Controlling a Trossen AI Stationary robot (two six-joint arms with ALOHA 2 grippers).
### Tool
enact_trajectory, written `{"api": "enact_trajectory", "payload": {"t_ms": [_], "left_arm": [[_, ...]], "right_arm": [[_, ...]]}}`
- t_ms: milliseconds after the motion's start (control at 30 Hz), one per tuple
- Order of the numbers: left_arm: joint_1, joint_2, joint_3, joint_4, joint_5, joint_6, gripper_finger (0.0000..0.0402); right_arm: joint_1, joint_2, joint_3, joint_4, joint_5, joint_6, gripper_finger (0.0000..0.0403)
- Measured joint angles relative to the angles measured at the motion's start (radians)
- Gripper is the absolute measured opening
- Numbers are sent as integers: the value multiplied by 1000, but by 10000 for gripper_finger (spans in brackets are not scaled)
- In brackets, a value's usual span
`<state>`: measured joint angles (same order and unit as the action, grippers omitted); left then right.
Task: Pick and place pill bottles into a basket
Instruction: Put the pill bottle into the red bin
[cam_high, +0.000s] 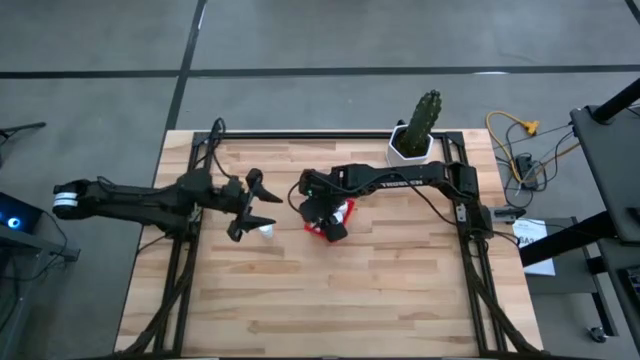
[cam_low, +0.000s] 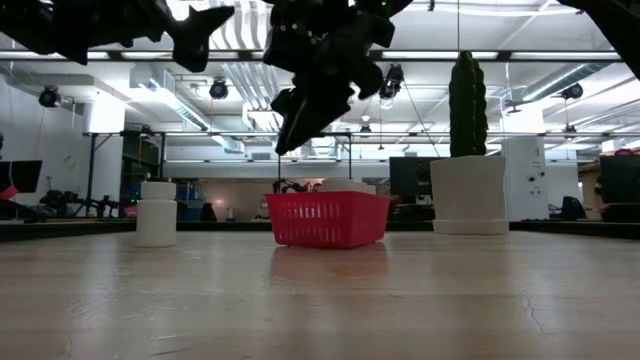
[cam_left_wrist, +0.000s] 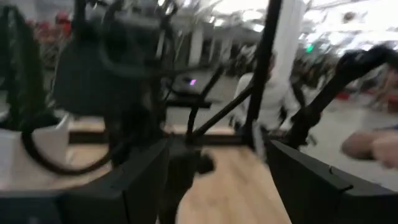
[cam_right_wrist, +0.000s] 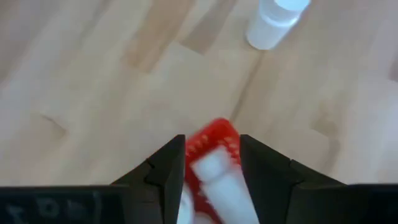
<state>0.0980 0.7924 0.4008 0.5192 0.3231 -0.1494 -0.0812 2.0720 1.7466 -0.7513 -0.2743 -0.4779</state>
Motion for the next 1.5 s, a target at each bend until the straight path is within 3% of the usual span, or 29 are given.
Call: {"api": "enact_trajectory", "payload": {"t_ms": [267, 400, 533, 733, 967, 1300, 1500], "left_arm": [[-1, -44, 14, -183, -72, 50, 255], [-1, -70, 41, -385, -153, 53, 255], [0, -73, 58, -505, -183, 75, 255], [-2, -39, 115, -684, -199, 81, 252], [-19, 87, 262, -1044, -198, 76, 225], [-38, 303, 290, -1147, -203, 31, 221], [-46, 361, 293, -1154, -259, 26, 221]], "right_arm": [[-9, -125, -91, 139, -167, 67, 65], [-11, -276, -298, 339, -260, 104, 20], [-14, -431, -540, 603, -349, 127, 9], [-30, -615, -807, 908, -339, 202, 9], [-72, -785, -926, 926, -241, 266, 8], [-70, -813, -970, 924, -241, 262, 9], [-70, -789, -968, 926, -241, 261, 9]]}}
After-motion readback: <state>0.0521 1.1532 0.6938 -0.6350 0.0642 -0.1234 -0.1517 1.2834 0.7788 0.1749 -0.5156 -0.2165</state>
